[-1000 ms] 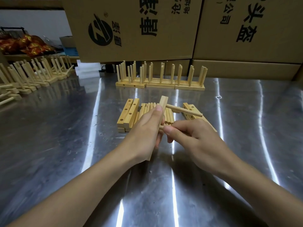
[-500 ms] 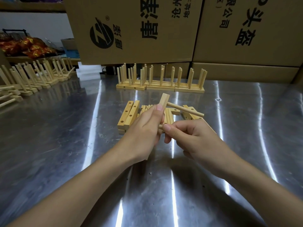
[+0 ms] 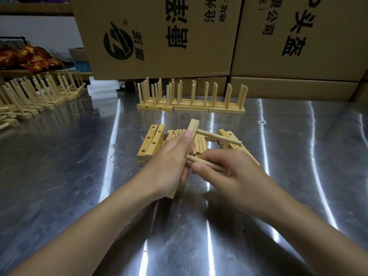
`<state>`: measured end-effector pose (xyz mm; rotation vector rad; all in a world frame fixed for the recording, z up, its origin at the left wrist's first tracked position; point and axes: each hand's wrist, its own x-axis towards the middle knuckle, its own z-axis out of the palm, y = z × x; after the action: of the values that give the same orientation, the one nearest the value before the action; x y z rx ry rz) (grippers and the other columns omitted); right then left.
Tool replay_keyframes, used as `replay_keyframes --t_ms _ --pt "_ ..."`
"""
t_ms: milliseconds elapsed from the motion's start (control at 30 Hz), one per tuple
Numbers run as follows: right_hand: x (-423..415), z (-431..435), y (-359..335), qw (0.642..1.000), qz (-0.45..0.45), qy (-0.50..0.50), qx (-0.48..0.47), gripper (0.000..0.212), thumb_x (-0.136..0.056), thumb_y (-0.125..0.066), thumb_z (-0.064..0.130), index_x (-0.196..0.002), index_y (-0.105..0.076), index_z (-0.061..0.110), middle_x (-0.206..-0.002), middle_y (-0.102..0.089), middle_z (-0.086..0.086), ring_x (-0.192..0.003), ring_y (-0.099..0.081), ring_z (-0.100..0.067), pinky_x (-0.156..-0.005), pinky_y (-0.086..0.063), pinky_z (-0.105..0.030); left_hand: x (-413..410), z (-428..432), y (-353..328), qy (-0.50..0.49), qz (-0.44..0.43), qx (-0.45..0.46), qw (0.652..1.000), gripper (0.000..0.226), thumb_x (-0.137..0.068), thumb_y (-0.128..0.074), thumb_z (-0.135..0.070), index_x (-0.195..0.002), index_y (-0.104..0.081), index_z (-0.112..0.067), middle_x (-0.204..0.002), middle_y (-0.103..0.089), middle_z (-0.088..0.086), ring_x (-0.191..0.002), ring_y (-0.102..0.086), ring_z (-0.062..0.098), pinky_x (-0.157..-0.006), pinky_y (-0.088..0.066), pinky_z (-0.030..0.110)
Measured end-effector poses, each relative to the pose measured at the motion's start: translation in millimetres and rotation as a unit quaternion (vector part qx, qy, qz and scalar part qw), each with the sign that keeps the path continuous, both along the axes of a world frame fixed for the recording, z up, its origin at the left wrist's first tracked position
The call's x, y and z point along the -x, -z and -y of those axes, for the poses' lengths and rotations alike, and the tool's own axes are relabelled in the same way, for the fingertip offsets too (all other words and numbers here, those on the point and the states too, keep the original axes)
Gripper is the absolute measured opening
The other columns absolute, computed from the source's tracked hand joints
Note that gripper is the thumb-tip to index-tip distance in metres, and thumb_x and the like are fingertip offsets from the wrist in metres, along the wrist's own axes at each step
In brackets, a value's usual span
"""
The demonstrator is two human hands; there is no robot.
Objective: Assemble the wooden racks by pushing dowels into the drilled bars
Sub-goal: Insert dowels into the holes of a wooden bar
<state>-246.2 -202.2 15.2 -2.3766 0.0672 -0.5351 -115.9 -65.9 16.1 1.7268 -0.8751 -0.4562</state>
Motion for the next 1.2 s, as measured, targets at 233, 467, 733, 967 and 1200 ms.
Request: replay_keyframes --t_ms 233,467,733,967,1200 --pt "0 -5 0 0.982 0.007 0.091 0.165 0.052 -0.103 -0.029 0.067 -0.085 -0.062 0.031 -0.063 -0.056 0.01 -0.067 -0.056 -0.014 -0.061 -0.046 -0.034 3 4 1 -0.018 0.021 -0.03 0.999 0.065 -0.11 -0.022 -0.063 -0.095 -0.06 -0.012 -0.051 -0.054 -0.003 -0.052 -0.051 0.007 -0.066 -0.044 0.034" --pt "-6 -5 1 0.997 -0.001 0.029 -0.066 0.043 -0.109 -0.055 0.04 -0.074 -0.072 0.021 -0.047 -0.031 0.009 -0.047 -0.032 -0.009 -0.05 -0.026 -0.02 4 4 3 -0.023 0.031 -0.028 0.999 0.061 -0.111 -0.023 -0.06 -0.08 -0.055 -0.018 -0.053 -0.054 -0.002 -0.054 -0.051 0.007 -0.066 -0.045 0.031" --pt "-9 -1 1 0.99 -0.019 -0.032 -0.139 0.041 -0.109 -0.055 0.041 -0.08 -0.077 0.022 -0.045 -0.038 0.012 -0.043 -0.031 -0.006 -0.047 -0.025 -0.013 4 3 6 -0.025 0.046 0.017 0.998 0.058 -0.113 -0.025 -0.056 -0.083 -0.054 -0.015 -0.055 -0.051 -0.004 -0.055 -0.049 0.009 -0.056 -0.042 0.018" --pt "0 30 -1 0.976 0.131 0.171 0.025 0.047 -0.106 -0.045 0.055 -0.087 -0.073 0.023 -0.067 -0.056 0.008 -0.063 -0.051 -0.01 -0.057 -0.04 -0.034 -13 -1 -4 -0.116 -0.011 0.111 0.987 0.053 -0.113 -0.024 -0.054 -0.097 -0.056 -0.015 -0.073 -0.054 -0.001 -0.053 -0.052 0.005 -0.055 -0.049 0.022" --pt "-2 45 26 0.939 0.005 0.212 0.272 0.024 -0.1 -0.065 0.04 -0.116 -0.079 0.031 -0.127 -0.059 0.009 -0.125 -0.043 -0.018 -0.098 -0.041 -0.038 -22 -5 -11 -0.195 -0.148 0.225 0.943 0.049 -0.115 -0.027 -0.052 -0.099 -0.059 -0.018 -0.061 -0.052 -0.005 -0.05 -0.05 0.009 -0.053 -0.046 0.024"
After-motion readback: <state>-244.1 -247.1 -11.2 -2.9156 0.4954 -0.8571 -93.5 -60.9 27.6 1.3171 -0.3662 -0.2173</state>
